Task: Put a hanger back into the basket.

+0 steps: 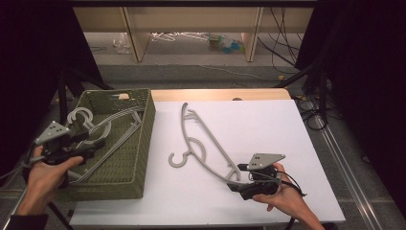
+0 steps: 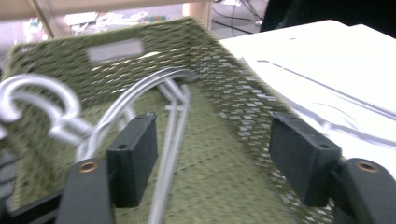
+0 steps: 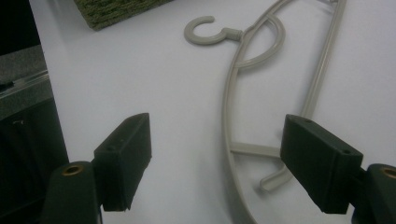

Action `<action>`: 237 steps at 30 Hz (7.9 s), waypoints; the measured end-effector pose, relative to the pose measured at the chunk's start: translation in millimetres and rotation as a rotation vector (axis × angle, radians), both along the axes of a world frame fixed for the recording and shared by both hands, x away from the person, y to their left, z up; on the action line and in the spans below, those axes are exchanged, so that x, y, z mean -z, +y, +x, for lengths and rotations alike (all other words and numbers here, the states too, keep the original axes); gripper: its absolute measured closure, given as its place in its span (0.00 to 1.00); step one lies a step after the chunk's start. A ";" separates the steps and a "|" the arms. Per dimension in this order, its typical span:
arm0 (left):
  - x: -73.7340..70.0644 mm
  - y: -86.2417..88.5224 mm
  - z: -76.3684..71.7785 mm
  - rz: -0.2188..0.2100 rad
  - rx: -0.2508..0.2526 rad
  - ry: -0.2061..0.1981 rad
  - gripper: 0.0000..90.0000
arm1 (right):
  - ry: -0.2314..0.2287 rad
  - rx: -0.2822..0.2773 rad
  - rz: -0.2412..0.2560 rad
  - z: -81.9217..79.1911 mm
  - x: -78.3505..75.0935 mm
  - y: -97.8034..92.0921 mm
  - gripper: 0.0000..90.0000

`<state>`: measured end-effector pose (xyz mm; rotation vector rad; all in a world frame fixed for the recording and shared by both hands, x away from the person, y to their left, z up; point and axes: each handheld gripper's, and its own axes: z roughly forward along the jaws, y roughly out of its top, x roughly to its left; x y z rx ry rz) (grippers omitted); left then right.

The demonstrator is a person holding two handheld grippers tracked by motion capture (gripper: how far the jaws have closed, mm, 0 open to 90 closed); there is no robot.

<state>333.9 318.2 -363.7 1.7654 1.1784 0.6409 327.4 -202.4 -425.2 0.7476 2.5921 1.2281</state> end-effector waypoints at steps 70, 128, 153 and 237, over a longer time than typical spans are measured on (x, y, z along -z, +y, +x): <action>70.7 -138.7 -76.3 -0.079 0.338 -0.122 0.18 | 0.137 0.007 -0.213 70.0 42.3 90.7 0.58; 66.2 -138.2 -68.5 0.001 0.316 -0.139 0.20 | 0.293 -0.129 -0.338 80.8 26.1 83.7 0.91; 88.4 -203.6 -26.4 0.379 0.529 -0.048 0.38 | 0.279 -0.353 -0.276 22.2 -3.3 32.9 0.91; -16.2 -164.0 -13.1 0.052 0.569 0.107 0.88 | 0.026 -0.031 0.098 -7.0 -27.2 -6.4 0.36</action>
